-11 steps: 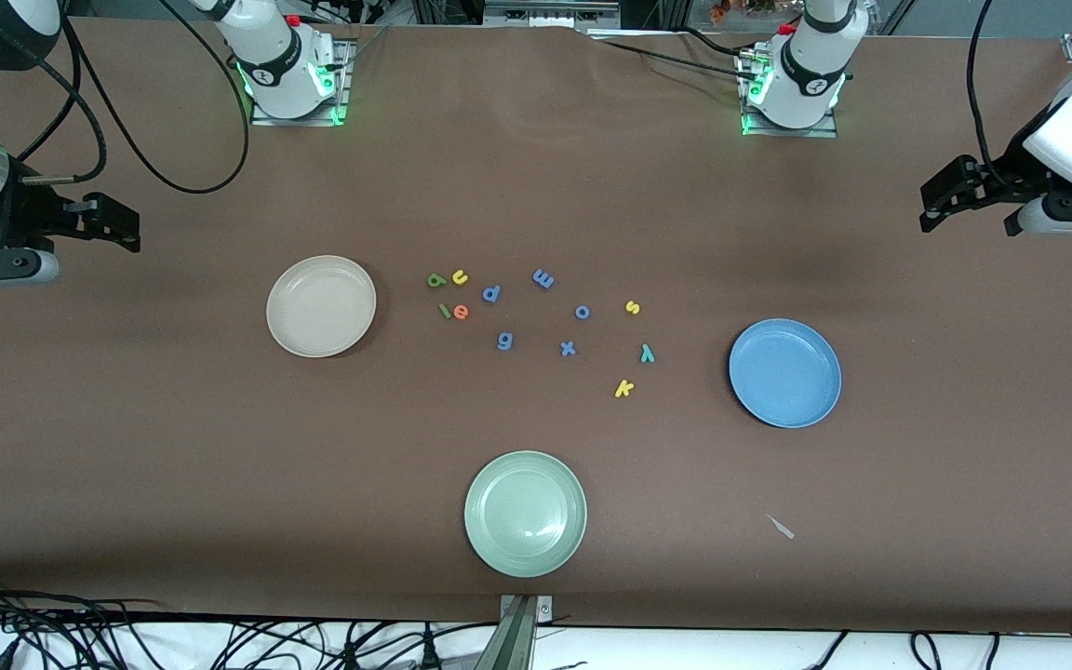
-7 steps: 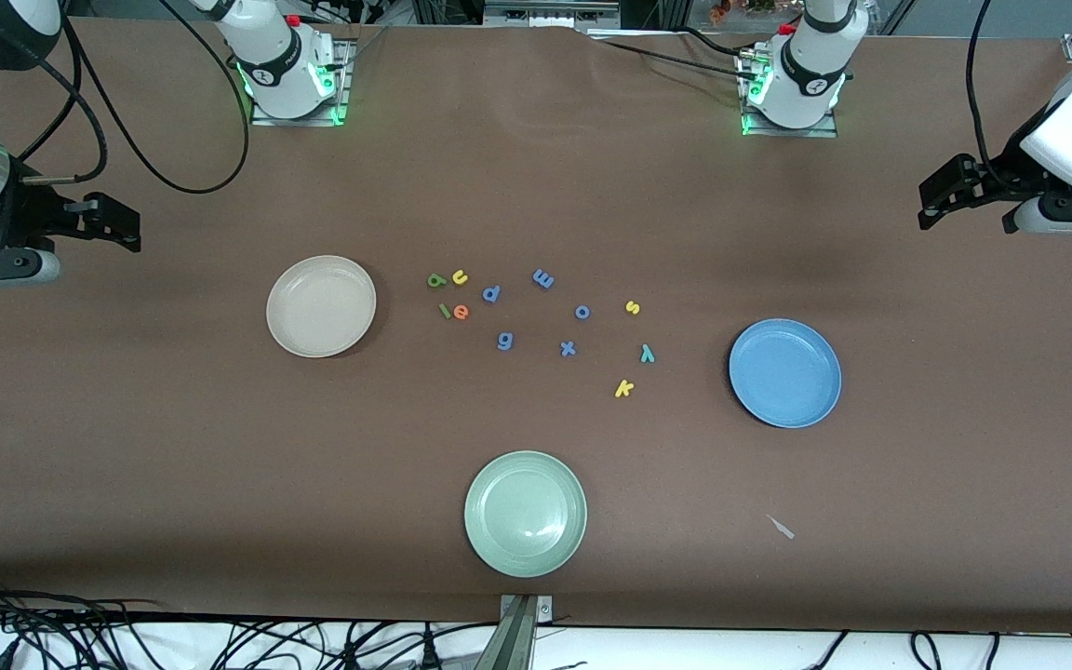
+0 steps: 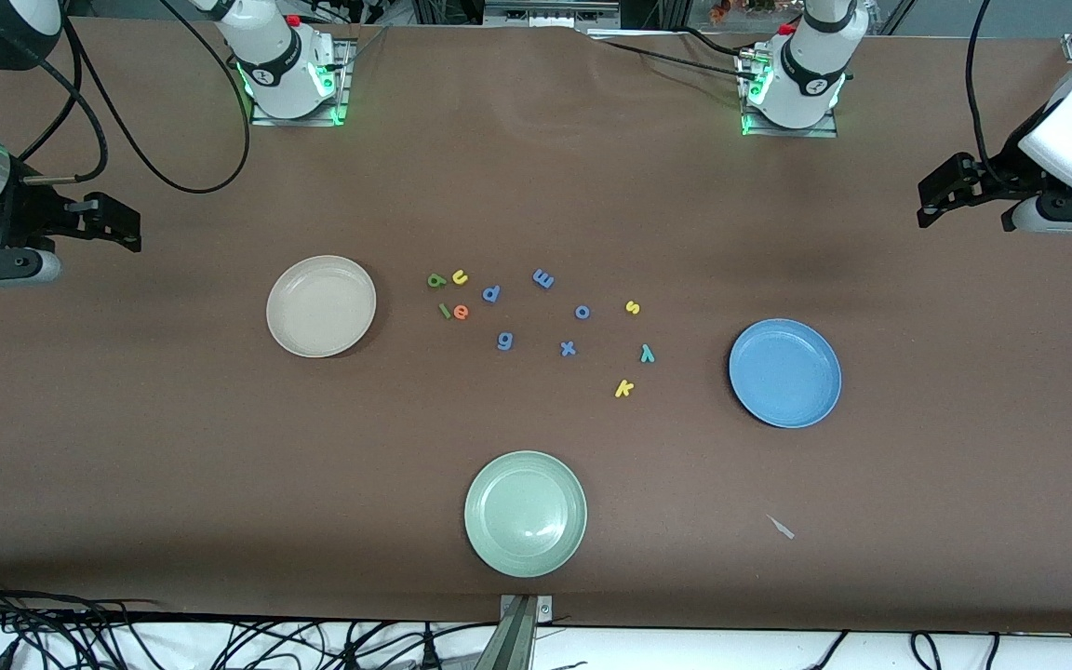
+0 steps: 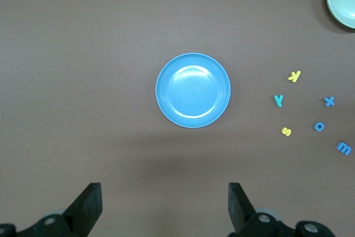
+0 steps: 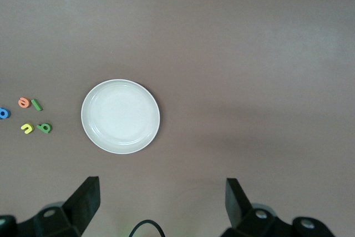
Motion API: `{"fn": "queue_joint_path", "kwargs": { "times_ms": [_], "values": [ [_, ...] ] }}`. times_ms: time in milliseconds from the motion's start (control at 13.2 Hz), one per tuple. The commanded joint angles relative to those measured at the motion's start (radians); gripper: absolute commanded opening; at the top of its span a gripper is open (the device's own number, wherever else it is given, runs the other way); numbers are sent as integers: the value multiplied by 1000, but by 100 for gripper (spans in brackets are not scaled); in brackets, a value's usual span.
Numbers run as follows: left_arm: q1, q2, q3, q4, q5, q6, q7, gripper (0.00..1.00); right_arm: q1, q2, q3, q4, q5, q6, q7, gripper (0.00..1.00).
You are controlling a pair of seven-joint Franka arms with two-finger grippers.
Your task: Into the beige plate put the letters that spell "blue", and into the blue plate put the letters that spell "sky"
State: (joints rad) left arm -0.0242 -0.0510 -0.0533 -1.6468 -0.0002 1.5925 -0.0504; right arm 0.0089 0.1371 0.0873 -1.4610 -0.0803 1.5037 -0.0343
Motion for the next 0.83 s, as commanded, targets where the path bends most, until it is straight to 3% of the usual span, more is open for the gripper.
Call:
{"fn": "queue_joint_path", "kwargs": {
  "times_ms": [0,226,755],
  "values": [
    [-6,8,4,22,17,-19,20,100,0,-1,2,10,22,-14,14,100],
    [-13,8,3,22,20,-19,20,100,2,-4,0,10,80,-8,14,100],
    [-14,8,3,24,23,-19,18,100,0,-4,-3,10,77,-11,13,100]
  ]
}}
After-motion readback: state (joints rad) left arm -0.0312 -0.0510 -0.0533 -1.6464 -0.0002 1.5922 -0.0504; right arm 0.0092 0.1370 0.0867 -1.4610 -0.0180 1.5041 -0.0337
